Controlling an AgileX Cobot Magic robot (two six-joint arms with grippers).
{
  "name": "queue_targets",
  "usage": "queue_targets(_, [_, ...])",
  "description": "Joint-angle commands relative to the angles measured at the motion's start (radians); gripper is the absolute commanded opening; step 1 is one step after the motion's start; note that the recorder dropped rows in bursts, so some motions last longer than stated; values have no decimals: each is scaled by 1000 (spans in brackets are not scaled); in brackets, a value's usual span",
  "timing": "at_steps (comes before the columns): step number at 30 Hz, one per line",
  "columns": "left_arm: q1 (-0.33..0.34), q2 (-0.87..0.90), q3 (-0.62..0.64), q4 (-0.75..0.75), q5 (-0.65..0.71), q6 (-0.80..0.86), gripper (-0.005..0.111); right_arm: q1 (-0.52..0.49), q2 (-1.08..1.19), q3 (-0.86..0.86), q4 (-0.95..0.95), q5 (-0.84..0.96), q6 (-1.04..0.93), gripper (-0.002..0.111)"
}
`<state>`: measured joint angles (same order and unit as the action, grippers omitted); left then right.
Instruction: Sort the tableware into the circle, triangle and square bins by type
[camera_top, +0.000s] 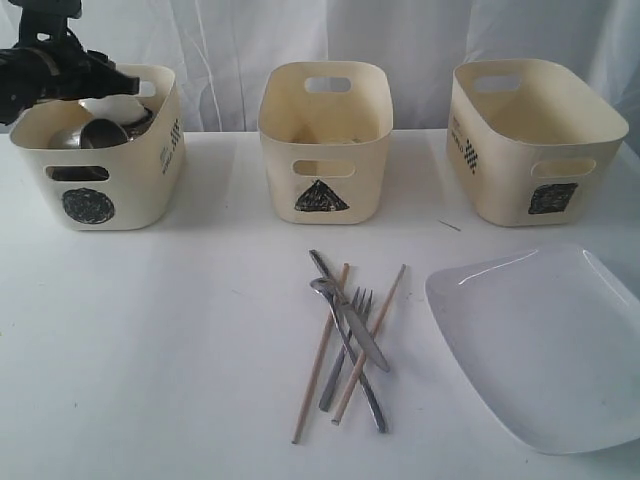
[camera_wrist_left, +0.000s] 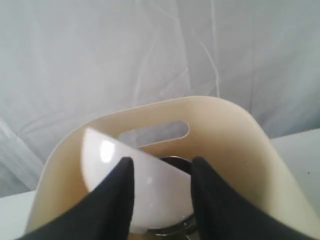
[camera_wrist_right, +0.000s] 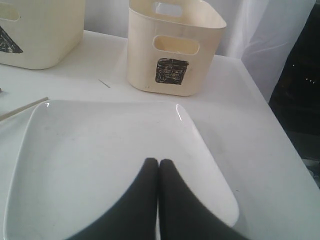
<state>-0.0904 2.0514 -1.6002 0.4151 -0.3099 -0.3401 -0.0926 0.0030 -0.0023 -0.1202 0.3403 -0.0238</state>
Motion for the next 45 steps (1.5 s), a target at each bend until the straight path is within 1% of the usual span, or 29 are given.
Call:
queue_targets(1, [-1,-60,-8,9,29,-31,49,3,-3,2,-9,-5,-6,0])
queue_targets(3, [-1,-108,-8,9,84,-31,48,3,-3,2,-9,-5,-6,0])
queue_targets(5, [-1,-184,-8,9,228,-31,47,3,-3,2,-9,-5,-6,0])
queue_targets(6, [-1,-226,-8,-7,329,-31,43,3,-3,2,-9,-5,-6,0])
queue_targets(7, [-1,-268,-8,-18,427,-31,36,3,-3,2,-9,-5,-6,0])
queue_targets(8, [-1,-298,-3,-18,495,-31,28,3,-3,2,-9,-5,-6,0])
queue_targets(9, [8,-333,6,-18,556,-31,16,3,-3,2,-9,-5,-6,0])
queue_targets(10, [15,-365,23,-20,586,-31,4,3,-3,2,-9,-5,-6,0])
queue_targets(11, [24,-390,42,-25,590,-31,0,3,-3,2,-9,-5,-6,0])
queue_targets(14, [58,-496,159,-78,586,-31,0,3,-3,2,-9,-5,-6,0])
queue_targets(16, [86,-594,292,-131,553,-31,0,3,-3,2,-9,-5,-6,0])
queue_targets(17, [98,-641,360,-153,506,-31,0,3,-3,2,-9,-5,-6,0])
queue_targets(20, [125,-848,651,-167,263,-25,0,3,-3,2,-9,-5,-6,0])
queue_targets(22, [128,-1019,868,-162,65,-11,0,3,-3,2,-9,-5,-6,0])
queue_targets(23, [128,-1104,965,-162,-7,-13,0,3,-3,2,-9,-5,-6,0])
queue_targets(25, [128,-1241,1118,-160,-47,-11,0,3,-3,2,-9,-5,-6,0])
queue_targets(26, [128,-1310,1176,-160,-28,-11,0,3,-3,2,-9,-5,-6,0])
queue_targets(28, [128,-1419,1250,-160,57,19,0,3,-3,2,-9,-5,-6,0])
queue_targets(31, [128,-1514,1313,-162,208,25,0,3,-3,2,-9,-5,-6,0])
queue_targets(35, [128,-1574,1325,-162,465,22,0,3,-3,2,-9,-5,-6,0])
queue_targets(36, [128,-1574,1325,-162,557,22,0,3,-3,2,-9,-5,-6,0])
queue_targets(38, [128,-1574,1325,-162,641,25,0,3,-3,2,-9,-5,-6,0])
queue_targets(43, [128,-1574,1325,-160,654,25,0,3,-3,2,-9,-5,-6,0])
queue_targets(44, [128,-1590,1326,-157,688,26,0,3,-3,2,-9,-5,-6,0])
queue_targets(45, [128,-1649,1326,-153,759,29,0,3,-3,2,-9,-5,-6,0])
